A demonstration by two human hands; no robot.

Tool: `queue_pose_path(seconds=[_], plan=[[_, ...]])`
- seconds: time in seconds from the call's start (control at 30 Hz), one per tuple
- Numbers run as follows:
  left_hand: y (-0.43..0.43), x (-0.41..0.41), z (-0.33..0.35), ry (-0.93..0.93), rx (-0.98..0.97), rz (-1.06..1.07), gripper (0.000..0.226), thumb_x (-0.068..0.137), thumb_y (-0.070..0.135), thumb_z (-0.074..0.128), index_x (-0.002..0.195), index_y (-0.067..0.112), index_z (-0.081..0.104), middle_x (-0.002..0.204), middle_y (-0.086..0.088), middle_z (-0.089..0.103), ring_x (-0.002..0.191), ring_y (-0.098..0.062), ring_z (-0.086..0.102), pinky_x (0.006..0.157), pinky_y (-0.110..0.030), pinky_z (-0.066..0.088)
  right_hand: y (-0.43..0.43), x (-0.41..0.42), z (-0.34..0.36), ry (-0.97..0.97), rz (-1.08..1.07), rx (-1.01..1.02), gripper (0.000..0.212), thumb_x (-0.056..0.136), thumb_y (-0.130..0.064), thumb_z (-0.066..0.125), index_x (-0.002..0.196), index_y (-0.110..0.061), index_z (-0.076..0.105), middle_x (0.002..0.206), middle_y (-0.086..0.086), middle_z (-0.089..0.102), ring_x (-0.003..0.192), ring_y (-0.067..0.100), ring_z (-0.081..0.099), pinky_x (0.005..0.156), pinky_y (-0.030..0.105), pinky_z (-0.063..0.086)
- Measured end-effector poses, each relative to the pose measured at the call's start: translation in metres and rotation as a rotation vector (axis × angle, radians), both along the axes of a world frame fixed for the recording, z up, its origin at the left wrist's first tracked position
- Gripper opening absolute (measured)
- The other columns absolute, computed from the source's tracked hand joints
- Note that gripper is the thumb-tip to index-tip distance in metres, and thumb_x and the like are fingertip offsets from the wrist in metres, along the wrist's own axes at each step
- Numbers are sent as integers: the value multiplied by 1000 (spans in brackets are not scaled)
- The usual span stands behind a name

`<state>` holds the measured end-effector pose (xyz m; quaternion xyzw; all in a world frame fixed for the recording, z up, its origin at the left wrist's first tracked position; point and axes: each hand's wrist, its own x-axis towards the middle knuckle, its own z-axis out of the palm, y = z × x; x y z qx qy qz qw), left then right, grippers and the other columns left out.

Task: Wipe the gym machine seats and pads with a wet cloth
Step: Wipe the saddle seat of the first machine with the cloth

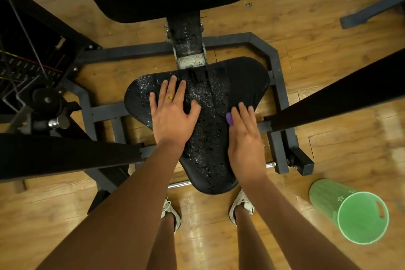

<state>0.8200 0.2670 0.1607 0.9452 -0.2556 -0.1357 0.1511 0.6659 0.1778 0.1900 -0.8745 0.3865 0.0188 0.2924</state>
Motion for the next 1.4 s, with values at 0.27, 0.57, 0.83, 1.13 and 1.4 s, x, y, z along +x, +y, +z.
queue_pose_path(seconds=[0.27, 0.57, 0.83, 1.13, 1.4], plan=[[-1, -1, 1, 4, -1, 2, 59, 96, 46, 39, 150, 24, 41, 163, 2, 26, 152, -16, 14, 125, -46, 4, -13, 17, -1, -22, -84, 16, 44, 106, -14, 37, 149, -4, 37, 159, 10, 28, 151, 27, 10, 122, 34, 15], [2, 1, -1, -6, 1, -9, 59, 96, 46, 40, 150, 24, 40, 162, 2, 27, 152, -16, 15, 124, -47, 5, -11, 26, -10, -32, -127, 11, 41, 105, -13, 38, 146, -8, 43, 159, 8, 31, 151, 27, 14, 122, 39, 21], [8, 14, 9, 57, -56, -36, 50, 104, 38, 32, 151, 21, 39, 163, -1, 25, 152, -18, 15, 124, -49, 4, 96, -61, 22, -50, -127, 93, 50, 101, -9, 45, 150, -13, 37, 162, -4, 19, 152, 15, 3, 118, 42, 22], [20, 45, -9, 50, 182, 133, 65, 104, 45, 18, 159, 12, 8, 167, -8, 1, 153, -24, -5, 123, -49, -4, 41, -7, 6, -30, -156, 37, 42, 106, -17, 37, 146, -10, 44, 159, 2, 31, 151, 20, 11, 120, 30, 17], [16, 40, -9, 2, 77, 212, 64, 100, 44, 30, 157, 14, 24, 165, -6, 16, 153, -21, 6, 124, -49, 1, 81, -52, 21, -58, -64, 65, 47, 105, -25, 28, 151, -14, 34, 161, -6, 21, 151, 12, 8, 119, 37, 23]])
